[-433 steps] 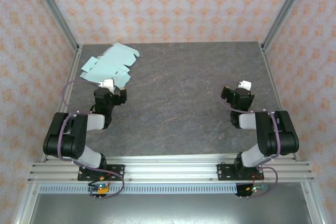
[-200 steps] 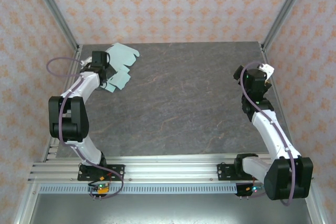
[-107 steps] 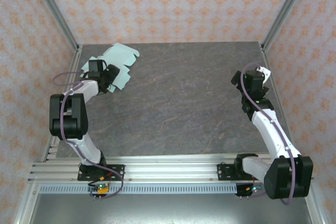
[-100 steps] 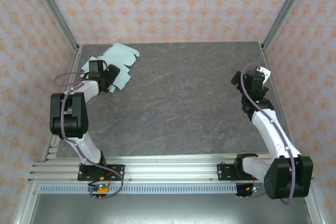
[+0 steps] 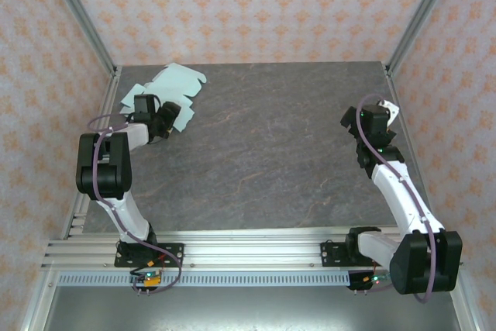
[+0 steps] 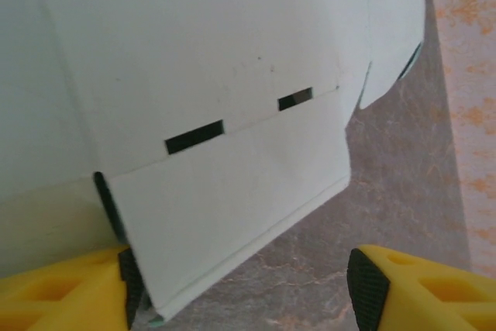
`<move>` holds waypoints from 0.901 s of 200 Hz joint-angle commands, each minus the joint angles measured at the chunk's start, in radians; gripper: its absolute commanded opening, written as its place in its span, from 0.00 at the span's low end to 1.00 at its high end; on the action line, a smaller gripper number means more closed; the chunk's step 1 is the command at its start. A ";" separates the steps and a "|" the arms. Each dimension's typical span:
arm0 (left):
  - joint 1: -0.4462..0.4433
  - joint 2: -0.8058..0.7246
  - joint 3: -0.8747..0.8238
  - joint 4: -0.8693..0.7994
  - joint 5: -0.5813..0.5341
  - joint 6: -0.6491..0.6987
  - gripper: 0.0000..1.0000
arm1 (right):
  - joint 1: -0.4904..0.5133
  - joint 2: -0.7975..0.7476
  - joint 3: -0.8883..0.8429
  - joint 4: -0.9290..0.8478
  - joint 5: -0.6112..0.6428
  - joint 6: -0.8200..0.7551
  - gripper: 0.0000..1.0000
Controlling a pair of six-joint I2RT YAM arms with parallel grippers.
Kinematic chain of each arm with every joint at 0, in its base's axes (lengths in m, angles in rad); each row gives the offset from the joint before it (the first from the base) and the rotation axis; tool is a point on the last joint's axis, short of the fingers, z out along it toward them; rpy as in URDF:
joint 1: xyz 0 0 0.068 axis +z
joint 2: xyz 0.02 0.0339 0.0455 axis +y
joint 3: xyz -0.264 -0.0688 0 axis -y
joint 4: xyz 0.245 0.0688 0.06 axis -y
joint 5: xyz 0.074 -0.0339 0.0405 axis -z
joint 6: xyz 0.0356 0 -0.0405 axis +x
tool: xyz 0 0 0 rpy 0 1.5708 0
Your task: Fold the paper box
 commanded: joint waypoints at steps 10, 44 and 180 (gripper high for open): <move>0.013 0.025 0.021 0.059 0.051 0.016 0.53 | -0.003 0.003 0.013 -0.006 -0.014 0.028 0.99; 0.013 0.059 0.026 0.112 0.095 0.019 0.29 | -0.003 0.003 0.001 -0.002 -0.025 0.046 0.99; -0.107 -0.163 -0.095 0.110 0.118 -0.162 0.00 | 0.045 -0.031 -0.129 0.347 -0.210 -0.057 0.99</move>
